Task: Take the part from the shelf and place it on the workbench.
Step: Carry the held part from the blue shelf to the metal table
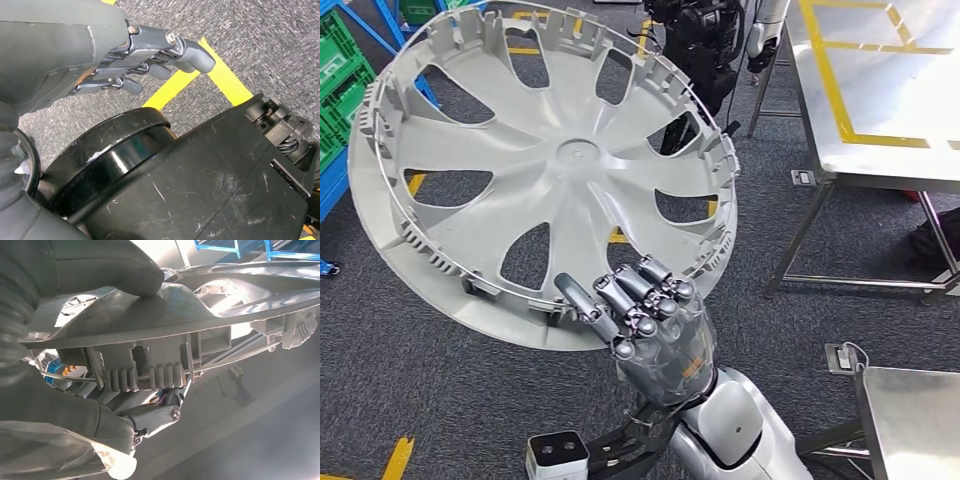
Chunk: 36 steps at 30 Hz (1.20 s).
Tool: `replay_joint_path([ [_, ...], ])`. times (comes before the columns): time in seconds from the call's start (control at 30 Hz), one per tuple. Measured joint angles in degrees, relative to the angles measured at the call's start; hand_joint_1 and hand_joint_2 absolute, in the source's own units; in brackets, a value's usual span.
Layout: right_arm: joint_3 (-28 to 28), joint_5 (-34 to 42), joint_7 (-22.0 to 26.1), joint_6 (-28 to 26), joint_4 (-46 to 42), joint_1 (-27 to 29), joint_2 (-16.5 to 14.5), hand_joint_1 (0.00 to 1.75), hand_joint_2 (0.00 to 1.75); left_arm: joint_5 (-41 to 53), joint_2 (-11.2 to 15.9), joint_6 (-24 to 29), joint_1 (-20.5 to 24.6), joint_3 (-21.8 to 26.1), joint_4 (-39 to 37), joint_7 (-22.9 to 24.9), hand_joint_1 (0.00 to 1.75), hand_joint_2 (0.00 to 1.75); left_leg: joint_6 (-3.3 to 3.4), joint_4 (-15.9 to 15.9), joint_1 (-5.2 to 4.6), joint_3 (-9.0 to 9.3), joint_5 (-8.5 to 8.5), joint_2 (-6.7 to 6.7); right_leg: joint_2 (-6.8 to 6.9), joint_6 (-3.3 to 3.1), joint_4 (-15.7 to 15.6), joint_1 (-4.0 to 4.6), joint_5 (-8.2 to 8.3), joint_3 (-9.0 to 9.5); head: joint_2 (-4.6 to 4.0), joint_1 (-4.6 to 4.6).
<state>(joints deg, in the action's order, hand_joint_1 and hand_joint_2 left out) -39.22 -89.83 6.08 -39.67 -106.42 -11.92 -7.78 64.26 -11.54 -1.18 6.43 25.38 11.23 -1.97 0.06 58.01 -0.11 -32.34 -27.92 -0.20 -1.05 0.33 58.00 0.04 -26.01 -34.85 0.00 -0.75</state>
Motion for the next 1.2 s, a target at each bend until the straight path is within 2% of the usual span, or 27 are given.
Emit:
replay_joint_path([
  [0.9, 0.03, 0.00, 0.24, 0.00, 0.00, 0.00, 0.00, 1.75, 1.75, 0.02, 0.00, 0.32, 0.02, -1.09, 0.00, -0.87, 0.00, 1.75, 0.00, 0.01, 0.08, 0.00, 0.01, 0.00, 0.00, 0.00, 0.08, 0.02, 0.00, -0.03, 0.00, -0.01],
  [1.1, 0.05, 0.00, 0.52, 0.00, 0.00, 0.01, 0.00, 1.75, 1.75, -0.01, 0.09, 0.50, 0.02, -1.26, 0.00, -0.87, 0.00, 1.75, 0.09, 0.22, -0.09, -0.08, -0.03, 0.00, 0.00, 0.15, 0.04, -0.09, 0.08, -0.03, 0.00, 0.01],
  [1.2, 0.05, 0.00, 0.61, 0.00, 0.00, 0.01, -0.04, 1.75, 1.75, -0.07, 0.14, 0.61, 0.02, -1.27, 0.01, -0.85, 0.00, 1.75, 0.31, 0.38, -0.17, -0.18, -0.04, 0.00, 0.00, 0.43, 0.01, -0.18, 0.16, -0.03, 0.00, 0.01],
])
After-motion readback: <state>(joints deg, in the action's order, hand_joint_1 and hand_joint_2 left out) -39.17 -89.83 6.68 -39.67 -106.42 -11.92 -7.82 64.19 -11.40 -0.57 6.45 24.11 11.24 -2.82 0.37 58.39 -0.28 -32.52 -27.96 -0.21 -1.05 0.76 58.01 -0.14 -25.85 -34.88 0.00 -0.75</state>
